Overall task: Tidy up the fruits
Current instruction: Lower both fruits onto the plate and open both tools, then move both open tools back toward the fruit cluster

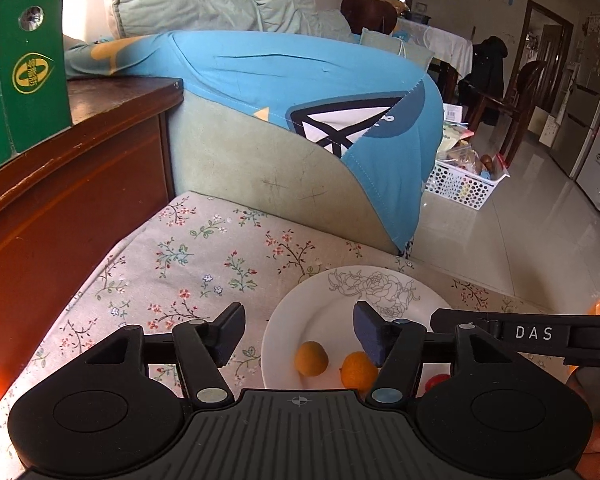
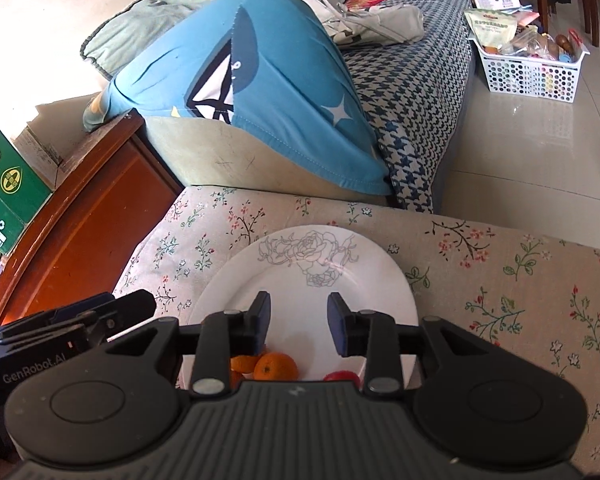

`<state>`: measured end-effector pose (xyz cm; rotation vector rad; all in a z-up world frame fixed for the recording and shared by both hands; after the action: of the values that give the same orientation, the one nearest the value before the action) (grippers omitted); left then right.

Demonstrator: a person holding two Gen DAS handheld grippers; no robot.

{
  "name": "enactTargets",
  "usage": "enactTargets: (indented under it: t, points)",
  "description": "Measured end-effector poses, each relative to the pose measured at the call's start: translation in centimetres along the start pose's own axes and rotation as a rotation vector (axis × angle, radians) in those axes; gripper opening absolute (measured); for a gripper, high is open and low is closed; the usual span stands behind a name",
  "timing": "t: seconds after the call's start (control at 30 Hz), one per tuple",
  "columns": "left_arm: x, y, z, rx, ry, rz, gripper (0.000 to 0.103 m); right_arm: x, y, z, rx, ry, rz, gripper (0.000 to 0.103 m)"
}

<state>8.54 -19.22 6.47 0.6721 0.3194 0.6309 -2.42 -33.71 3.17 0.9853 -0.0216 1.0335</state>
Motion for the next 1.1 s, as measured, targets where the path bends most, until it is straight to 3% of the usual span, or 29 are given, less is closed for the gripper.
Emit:
enactTargets:
  t: [0.23,0.9,1.1]
  points:
    - [1.2,2.7,-1.7,0.039,0.004,0.042,0.064,2.0,2.3,-1.4,-0.01,0.086,0.025,0.037]
    - [5.8,8.5,-6.2,0.075,0.035,0.136,0.065,3.5,5.5,-7.3,0.064,0.124,0.1,0.038]
    - [6.8,9.3,-8.0,0.085,0.03,0.134,0.067,3.7,5.8,-8.8,0.086,0.136,0.111,0.038]
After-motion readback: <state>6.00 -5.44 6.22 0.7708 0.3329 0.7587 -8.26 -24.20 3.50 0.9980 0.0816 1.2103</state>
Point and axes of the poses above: each gripper's, at about its wrist camera, not at the fingertips, and y roughly against the way its jaws point, x to its left, z to its top, the point moved 6 cm from there along -y, roughly the way its jaws point, and after that the axes turned 2 degrees about -y, right-handed, at the moved point
